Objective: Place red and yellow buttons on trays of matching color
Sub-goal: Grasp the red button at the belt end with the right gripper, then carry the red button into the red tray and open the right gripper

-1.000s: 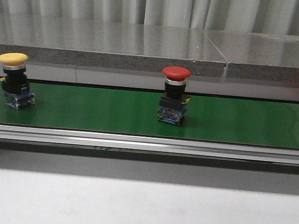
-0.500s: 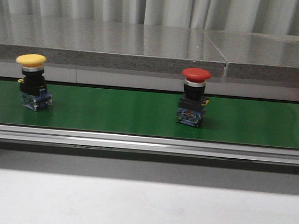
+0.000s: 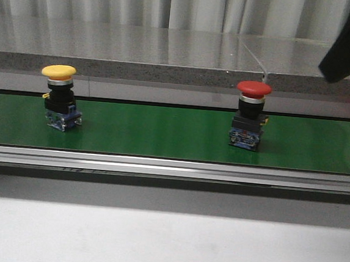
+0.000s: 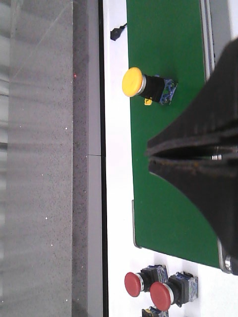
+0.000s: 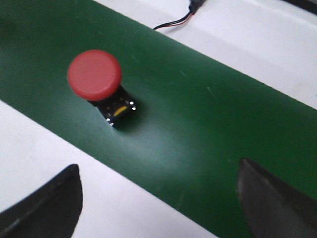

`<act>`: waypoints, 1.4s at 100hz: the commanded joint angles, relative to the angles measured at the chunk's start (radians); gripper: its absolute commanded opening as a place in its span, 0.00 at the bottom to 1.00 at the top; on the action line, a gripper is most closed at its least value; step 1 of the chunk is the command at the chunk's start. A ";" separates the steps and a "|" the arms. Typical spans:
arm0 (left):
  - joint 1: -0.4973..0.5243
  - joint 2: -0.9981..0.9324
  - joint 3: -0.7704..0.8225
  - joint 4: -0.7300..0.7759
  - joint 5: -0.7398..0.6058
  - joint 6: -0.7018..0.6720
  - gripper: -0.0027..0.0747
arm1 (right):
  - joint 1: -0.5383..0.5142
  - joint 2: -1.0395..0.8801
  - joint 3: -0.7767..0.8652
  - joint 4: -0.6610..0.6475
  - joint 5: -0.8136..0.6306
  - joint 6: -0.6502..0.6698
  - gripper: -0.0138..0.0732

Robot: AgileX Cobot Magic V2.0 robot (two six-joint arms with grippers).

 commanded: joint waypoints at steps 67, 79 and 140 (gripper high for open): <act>-0.005 0.006 -0.027 -0.008 -0.078 0.001 0.01 | 0.081 0.320 -0.232 0.016 -0.039 -0.010 0.57; -0.005 0.006 -0.027 -0.008 -0.078 0.001 0.01 | 0.062 0.318 -0.276 0.015 0.045 -0.010 0.39; -0.005 0.006 -0.027 -0.008 -0.078 0.001 0.01 | -0.425 0.369 -0.646 0.015 0.237 -0.002 0.38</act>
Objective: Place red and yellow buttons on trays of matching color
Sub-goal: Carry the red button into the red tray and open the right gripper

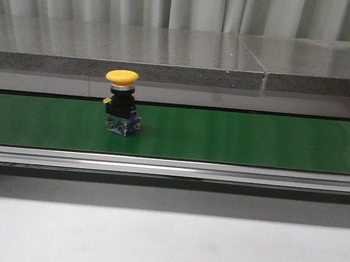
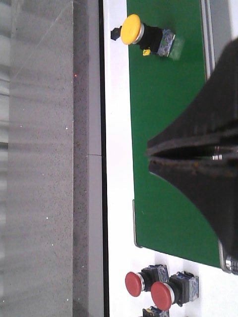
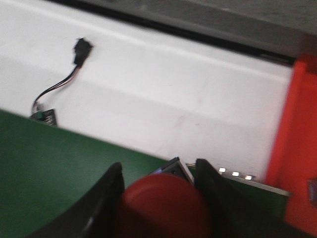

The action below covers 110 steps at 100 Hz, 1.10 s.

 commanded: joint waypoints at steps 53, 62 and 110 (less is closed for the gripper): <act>-0.005 0.006 -0.027 -0.008 -0.075 -0.001 0.01 | -0.258 0.343 -0.273 0.013 -0.183 0.001 0.38; -0.005 0.006 -0.027 -0.008 -0.075 -0.001 0.01 | -0.258 0.395 -0.322 0.014 -0.187 0.001 0.38; -0.005 0.006 -0.027 -0.008 -0.075 -0.001 0.01 | -0.258 0.554 -0.407 0.010 -0.198 0.001 0.38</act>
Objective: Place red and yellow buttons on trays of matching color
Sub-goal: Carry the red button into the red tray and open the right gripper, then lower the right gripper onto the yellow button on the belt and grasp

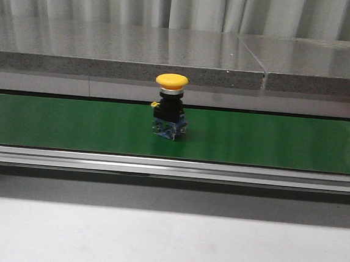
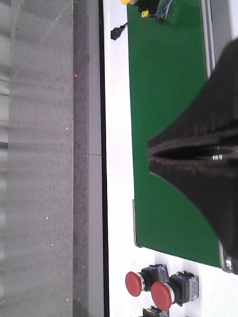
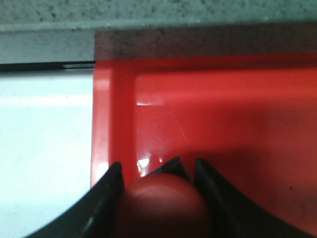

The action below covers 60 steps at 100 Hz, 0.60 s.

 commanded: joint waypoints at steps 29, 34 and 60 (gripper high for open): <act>-0.005 0.006 -0.027 -0.008 -0.075 -0.001 0.01 | -0.006 -0.038 -0.034 0.012 -0.041 -0.003 0.57; -0.005 0.006 -0.027 -0.008 -0.075 -0.001 0.01 | -0.006 -0.038 -0.034 0.012 -0.036 -0.003 0.69; -0.005 0.006 -0.027 -0.008 -0.075 -0.001 0.01 | -0.006 -0.085 -0.035 0.016 -0.028 -0.003 0.90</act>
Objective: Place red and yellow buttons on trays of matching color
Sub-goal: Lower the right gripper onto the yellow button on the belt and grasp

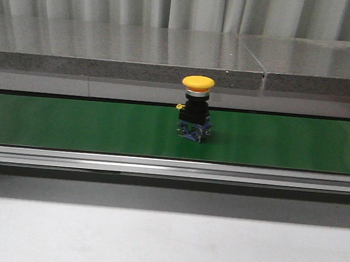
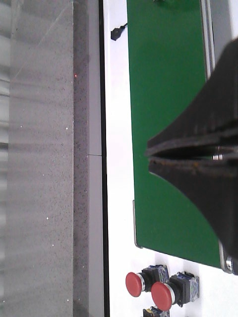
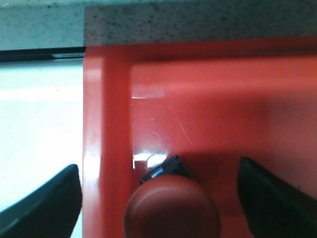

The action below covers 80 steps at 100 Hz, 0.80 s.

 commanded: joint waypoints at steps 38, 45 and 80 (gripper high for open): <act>-0.005 0.006 -0.027 -0.008 -0.075 -0.001 0.01 | 0.021 -0.301 -0.022 0.137 0.142 -0.135 0.90; -0.005 0.006 -0.027 -0.008 -0.075 -0.001 0.01 | 0.040 -0.337 0.003 0.147 0.179 -0.157 0.90; -0.005 0.006 -0.027 -0.008 -0.075 -0.001 0.01 | 0.181 -0.581 0.356 0.147 0.137 -0.222 0.90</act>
